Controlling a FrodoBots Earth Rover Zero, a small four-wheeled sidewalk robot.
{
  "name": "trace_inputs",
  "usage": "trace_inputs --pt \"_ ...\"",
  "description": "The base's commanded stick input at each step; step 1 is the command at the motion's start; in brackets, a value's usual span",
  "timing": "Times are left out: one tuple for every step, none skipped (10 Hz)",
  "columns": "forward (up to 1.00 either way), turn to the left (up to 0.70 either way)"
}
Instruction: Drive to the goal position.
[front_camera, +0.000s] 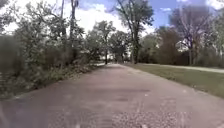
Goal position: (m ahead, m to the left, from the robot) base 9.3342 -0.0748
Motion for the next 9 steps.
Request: trace_inputs --pt "1.0 0.0" --pt "1.0 0.0" --pt "1.0 0.0" --pt "1.0 0.0" --pt "1.0 0.0" --pt "1.0 0.0" --pt "1.0 0.0" --pt "1.0 0.0" --pt "1.0 0.0"
